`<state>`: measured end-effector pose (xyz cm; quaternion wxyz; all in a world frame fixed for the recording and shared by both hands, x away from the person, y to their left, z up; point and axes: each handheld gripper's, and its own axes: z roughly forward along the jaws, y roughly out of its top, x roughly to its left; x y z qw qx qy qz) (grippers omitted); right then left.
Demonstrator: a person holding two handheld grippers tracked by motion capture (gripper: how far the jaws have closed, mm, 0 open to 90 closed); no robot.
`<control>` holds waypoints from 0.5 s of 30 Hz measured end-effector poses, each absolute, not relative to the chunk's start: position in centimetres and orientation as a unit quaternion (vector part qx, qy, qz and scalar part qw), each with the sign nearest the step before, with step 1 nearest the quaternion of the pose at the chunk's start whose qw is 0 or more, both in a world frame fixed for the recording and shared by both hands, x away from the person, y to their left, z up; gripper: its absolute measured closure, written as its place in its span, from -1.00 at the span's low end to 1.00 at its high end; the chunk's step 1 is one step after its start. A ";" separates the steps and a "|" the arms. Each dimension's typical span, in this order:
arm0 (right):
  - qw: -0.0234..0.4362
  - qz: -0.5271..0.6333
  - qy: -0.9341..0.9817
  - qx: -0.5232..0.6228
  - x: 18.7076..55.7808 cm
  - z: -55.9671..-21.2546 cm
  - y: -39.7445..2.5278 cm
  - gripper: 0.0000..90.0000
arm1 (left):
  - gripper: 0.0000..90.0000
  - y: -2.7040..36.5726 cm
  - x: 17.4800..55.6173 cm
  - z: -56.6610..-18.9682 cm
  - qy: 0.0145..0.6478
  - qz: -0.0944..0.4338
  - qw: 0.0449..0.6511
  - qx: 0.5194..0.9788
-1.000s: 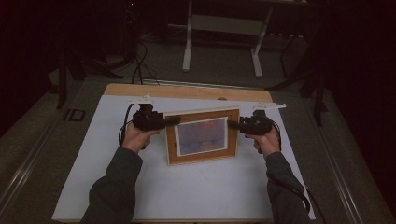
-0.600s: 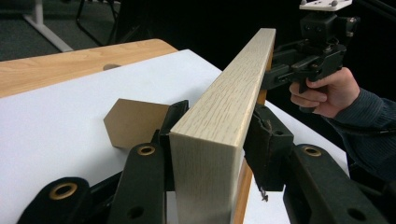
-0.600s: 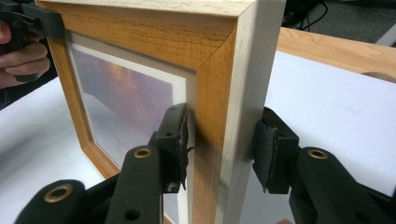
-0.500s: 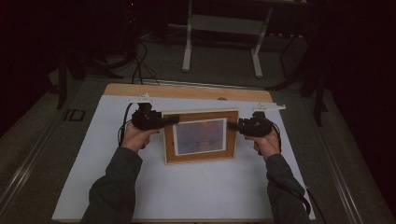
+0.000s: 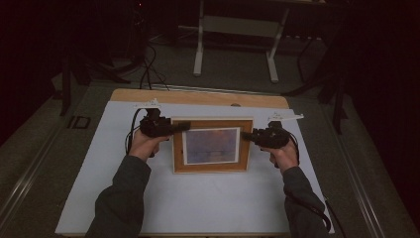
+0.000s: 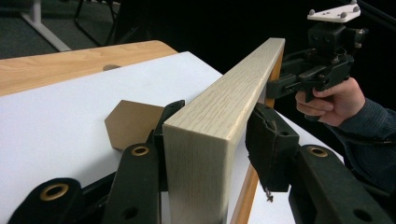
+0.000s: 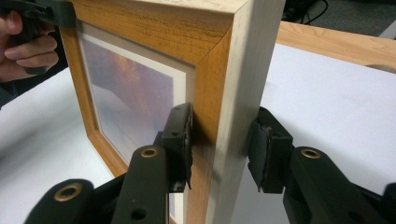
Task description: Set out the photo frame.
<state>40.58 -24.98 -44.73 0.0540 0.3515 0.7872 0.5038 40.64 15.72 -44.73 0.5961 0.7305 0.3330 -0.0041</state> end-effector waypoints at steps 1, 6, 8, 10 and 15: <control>0.055 0.503 0.788 0.351 40.5 -44.7 -25.0 0.40 | 0.31 15.7 40.7 -44.8 0.333 -0.004 0.597 0.730; 0.055 0.501 0.789 0.352 40.3 -44.7 -25.1 0.41 | 0.29 15.6 40.6 -44.7 0.334 0.000 0.595 0.731; 0.054 0.503 0.787 0.354 40.2 -44.7 -25.1 0.41 | 0.28 15.6 40.7 -44.7 0.334 0.000 0.594 0.732; 0.054 0.504 0.786 0.353 40.1 -44.8 -25.1 0.41 | 0.27 15.5 40.7 -44.7 0.334 0.001 0.594 0.732; 0.052 0.508 0.782 0.357 39.8 -44.9 -25.1 0.42 | 0.26 15.5 40.7 -44.7 0.335 0.000 0.593 0.732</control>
